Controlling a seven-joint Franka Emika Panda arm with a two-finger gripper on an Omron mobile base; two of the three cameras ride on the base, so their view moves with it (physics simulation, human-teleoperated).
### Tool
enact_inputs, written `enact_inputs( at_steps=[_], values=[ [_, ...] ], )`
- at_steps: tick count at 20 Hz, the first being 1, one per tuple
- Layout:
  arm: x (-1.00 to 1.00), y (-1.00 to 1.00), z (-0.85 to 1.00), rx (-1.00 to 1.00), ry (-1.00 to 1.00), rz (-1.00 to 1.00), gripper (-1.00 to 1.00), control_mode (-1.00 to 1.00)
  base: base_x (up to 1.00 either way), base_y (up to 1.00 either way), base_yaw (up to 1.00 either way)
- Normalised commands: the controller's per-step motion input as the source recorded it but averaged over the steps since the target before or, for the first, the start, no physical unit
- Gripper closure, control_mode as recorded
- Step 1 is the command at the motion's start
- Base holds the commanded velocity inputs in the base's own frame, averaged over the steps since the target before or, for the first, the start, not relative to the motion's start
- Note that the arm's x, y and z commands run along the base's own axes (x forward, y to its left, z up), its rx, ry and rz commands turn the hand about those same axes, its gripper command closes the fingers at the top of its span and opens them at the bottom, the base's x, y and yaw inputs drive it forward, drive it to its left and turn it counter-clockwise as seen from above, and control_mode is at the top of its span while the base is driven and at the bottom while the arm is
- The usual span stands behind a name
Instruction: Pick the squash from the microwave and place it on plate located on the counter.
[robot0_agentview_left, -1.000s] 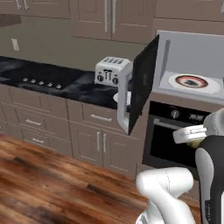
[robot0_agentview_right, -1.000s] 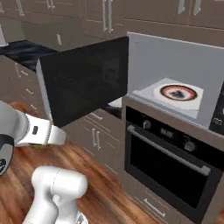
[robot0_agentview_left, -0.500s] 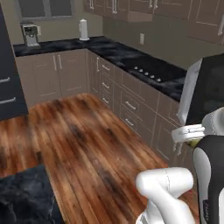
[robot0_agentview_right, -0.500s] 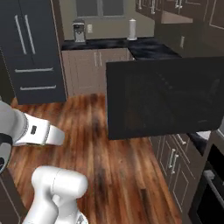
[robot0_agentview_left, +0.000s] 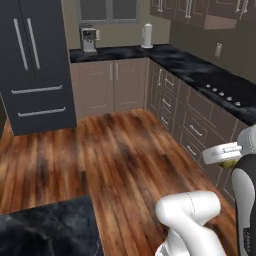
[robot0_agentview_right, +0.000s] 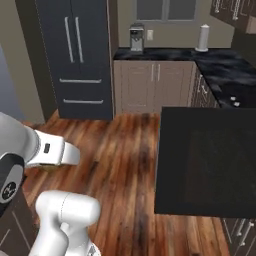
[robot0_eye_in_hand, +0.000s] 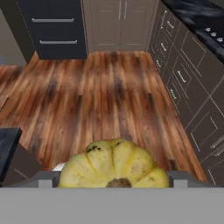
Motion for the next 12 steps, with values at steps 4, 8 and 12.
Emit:
enact_inputs(
  at_steps=[4, 8, 12],
  values=[
    [0.0, 0.0, 0.0, 0.0, 0.0, 0.0, 1.0, 1.0, 1.0, 0.13, 0.02],
    [0.0, 0.0, 0.0, 0.0, 0.0, 0.0, 1.0, 1.0, 1.0, 0.0, -0.02],
    [0.0, 0.0, 0.0, 0.0, 0.0, 0.0, 1.0, 1.0, 1.0, 0.0, -0.21]
  ],
)
